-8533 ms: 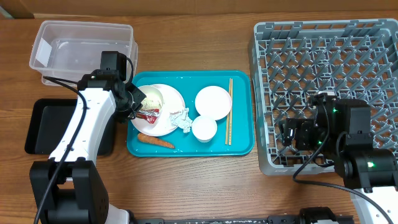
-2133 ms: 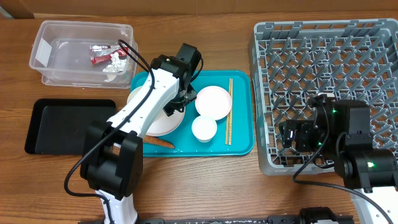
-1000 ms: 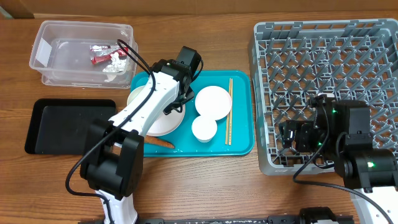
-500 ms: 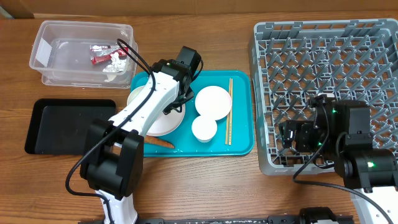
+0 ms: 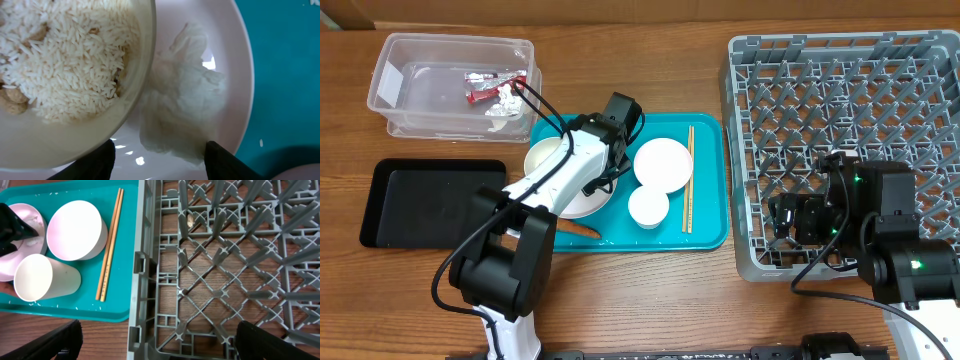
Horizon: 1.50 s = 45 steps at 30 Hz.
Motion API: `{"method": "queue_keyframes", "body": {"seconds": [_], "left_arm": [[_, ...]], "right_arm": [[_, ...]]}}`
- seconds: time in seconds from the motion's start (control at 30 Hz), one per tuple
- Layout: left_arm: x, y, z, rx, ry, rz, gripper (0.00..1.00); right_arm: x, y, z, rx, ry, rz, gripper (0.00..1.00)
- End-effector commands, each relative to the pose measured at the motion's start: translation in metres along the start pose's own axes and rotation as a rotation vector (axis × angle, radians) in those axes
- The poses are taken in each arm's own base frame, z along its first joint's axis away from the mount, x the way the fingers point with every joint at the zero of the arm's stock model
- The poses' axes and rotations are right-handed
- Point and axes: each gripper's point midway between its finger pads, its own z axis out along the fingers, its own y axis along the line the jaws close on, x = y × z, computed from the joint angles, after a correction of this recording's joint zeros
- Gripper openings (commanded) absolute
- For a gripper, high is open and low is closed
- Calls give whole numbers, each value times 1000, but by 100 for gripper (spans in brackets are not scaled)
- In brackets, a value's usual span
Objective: Sort waste into correct bins and load items into the dishwasher
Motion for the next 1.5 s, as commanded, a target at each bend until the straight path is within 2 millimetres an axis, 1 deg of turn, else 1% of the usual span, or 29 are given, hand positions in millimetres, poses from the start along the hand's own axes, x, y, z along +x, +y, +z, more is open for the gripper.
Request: {"method": "queue_keyframes", "body": {"seconds": [0.0, 0.1, 0.2, 0.3, 0.47, 0.53, 0.67, 0.9, 1.0, 1.13, 1.33, 1.4, 1.47], "left_arm": [[-3, 7, 7, -9, -18, 0, 59], [-2, 7, 9, -5, -22, 4, 57], [-2, 8, 10, -10, -22, 6, 52], [-1, 9, 11, -11, -21, 6, 44], [-2, 8, 11, -7, -25, 23, 24], [-2, 8, 11, -6, -25, 22, 14], [-2, 7, 11, -5, -25, 27, 5], [-2, 8, 11, -6, -23, 61, 4], [-4, 6, 7, 4, -28, 88, 4], [-19, -5, -23, 41, -61, 173, 4], [-52, -29, -87, 135, -152, 307, 4], [-61, -33, -102, 154, -183, 331, 4], [-75, -32, -118, 159, -227, 318, 4]], "right_arm": [[-10, 3, -8, -6, -36, -3, 100], [-10, 3, -8, -6, -36, -3, 100], [-10, 3, -8, -6, -35, -3, 100], [-10, 3, -8, -6, -36, -3, 100], [-9, 3, -8, -6, -33, -2, 100], [-9, 3, -8, -6, -33, -2, 100], [-9, 3, -8, -6, -33, -2, 100], [-9, 3, -8, -6, -32, -2, 100], [-8, 3, -8, -6, -30, -2, 100], [-8, 3, -8, -5, -29, -2, 100], [-8, 3, -8, -5, -29, -2, 100], [-8, 3, -8, -5, -29, -2, 100], [-8, 3, -8, -5, -29, -2, 100]]}}
